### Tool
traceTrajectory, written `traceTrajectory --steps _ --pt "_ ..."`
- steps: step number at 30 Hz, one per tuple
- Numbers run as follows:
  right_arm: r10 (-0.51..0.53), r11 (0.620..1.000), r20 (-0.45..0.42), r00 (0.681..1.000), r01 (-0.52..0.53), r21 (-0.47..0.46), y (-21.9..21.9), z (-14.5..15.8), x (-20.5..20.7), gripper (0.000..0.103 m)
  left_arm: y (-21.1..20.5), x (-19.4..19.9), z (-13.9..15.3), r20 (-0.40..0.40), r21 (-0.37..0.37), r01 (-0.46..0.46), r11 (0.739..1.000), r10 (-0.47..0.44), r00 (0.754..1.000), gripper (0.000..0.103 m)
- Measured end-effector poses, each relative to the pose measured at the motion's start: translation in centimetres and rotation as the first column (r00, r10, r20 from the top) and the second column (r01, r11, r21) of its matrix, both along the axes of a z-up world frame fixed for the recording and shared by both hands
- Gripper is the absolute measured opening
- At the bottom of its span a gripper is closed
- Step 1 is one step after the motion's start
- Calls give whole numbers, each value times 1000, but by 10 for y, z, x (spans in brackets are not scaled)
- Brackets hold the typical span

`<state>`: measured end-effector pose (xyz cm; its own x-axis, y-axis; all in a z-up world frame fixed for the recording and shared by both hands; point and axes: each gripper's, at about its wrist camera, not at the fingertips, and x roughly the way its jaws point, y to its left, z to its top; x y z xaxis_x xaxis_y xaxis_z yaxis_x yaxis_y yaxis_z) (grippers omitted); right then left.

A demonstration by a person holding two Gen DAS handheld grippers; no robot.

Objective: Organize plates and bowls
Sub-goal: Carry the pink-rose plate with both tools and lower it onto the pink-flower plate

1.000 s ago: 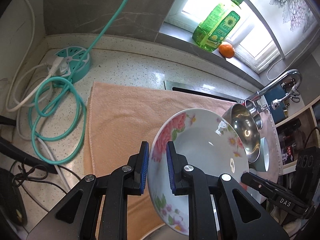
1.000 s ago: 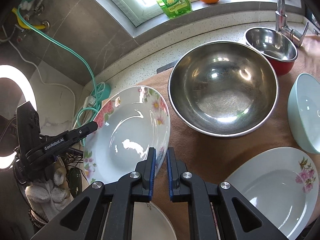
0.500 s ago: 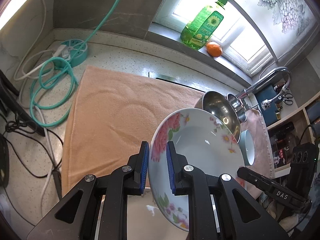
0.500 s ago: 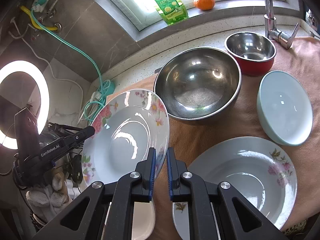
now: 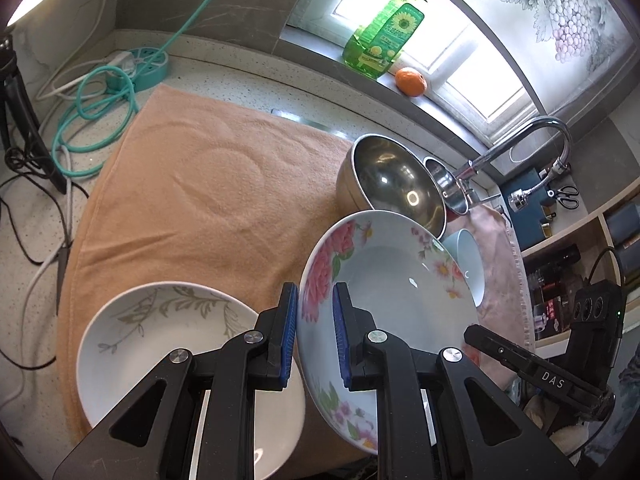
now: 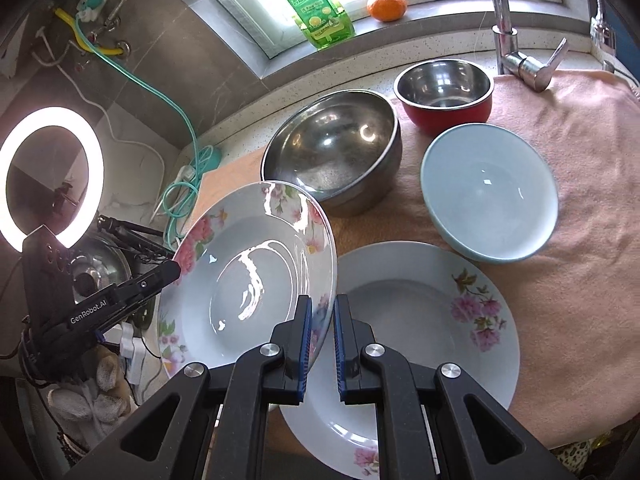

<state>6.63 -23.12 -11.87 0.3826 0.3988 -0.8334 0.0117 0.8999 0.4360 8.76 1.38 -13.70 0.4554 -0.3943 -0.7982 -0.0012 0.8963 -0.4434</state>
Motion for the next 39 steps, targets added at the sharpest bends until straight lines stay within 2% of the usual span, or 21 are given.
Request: traceTrajectory --steps 14,24,39 --pt "31 999 -23 999 -32 -15 -43 -12 -22 10 -39 -33 -21 -43 -21 -43 999 42 998 16" --pt "32 999 -34 999 -33 -25 -63 -24 -28 10 -64 -40 -31 -69 20 -24 999 26 997 16" --pt "33 998 -52 998 -35 -49 -71 -38 -25 10 -75 -40 -48 -102 49 -16 999 21 995 16"
